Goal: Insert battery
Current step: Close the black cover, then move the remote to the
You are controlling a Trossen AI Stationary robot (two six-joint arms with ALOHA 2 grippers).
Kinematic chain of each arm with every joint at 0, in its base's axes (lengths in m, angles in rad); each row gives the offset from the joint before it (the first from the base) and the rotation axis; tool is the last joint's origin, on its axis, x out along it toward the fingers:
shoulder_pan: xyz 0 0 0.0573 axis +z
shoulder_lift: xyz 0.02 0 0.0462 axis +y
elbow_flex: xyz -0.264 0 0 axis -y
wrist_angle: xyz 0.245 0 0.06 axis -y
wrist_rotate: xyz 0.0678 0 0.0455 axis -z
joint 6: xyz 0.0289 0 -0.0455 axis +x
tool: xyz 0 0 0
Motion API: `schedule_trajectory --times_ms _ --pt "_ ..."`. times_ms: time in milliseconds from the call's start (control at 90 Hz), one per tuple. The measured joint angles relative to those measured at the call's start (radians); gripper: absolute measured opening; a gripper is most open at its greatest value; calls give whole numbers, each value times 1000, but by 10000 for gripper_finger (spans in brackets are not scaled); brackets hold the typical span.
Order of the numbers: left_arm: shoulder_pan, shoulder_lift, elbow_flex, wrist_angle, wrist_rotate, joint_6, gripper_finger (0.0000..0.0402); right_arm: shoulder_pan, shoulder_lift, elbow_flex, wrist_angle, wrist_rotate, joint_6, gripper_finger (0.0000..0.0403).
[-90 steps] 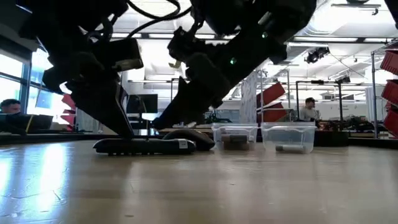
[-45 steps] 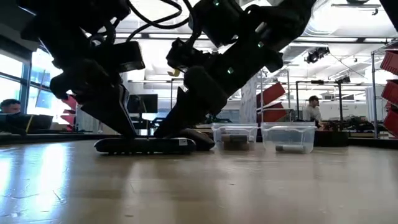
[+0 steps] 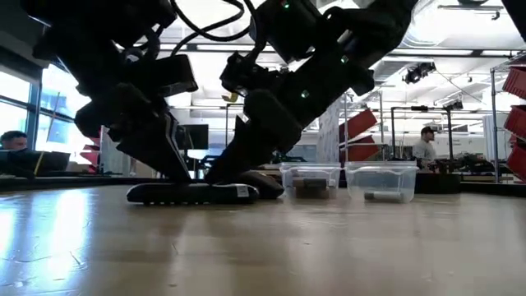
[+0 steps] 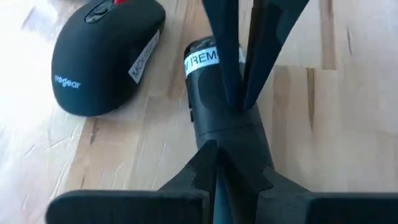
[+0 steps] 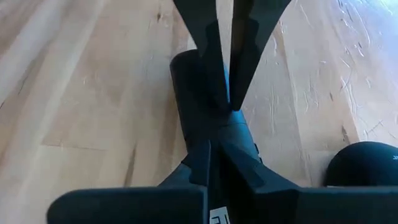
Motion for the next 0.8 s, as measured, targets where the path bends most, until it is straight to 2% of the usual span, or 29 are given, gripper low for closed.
schedule_trajectory --times_ms 311,478,644,800 --pt "-2 7 0 46 -38 30 12 0 0 0 3 0 0 0" --pt "-1 -10 20 15 -36 47 12 0 0 0 6 0 -6 0" --pt "-17 -112 47 0 -55 73 12 1 -35 1 11 0 -35 0" --pt "-54 -223 46 -94 -66 46 12 1 -80 2 -4 1 -52 0"
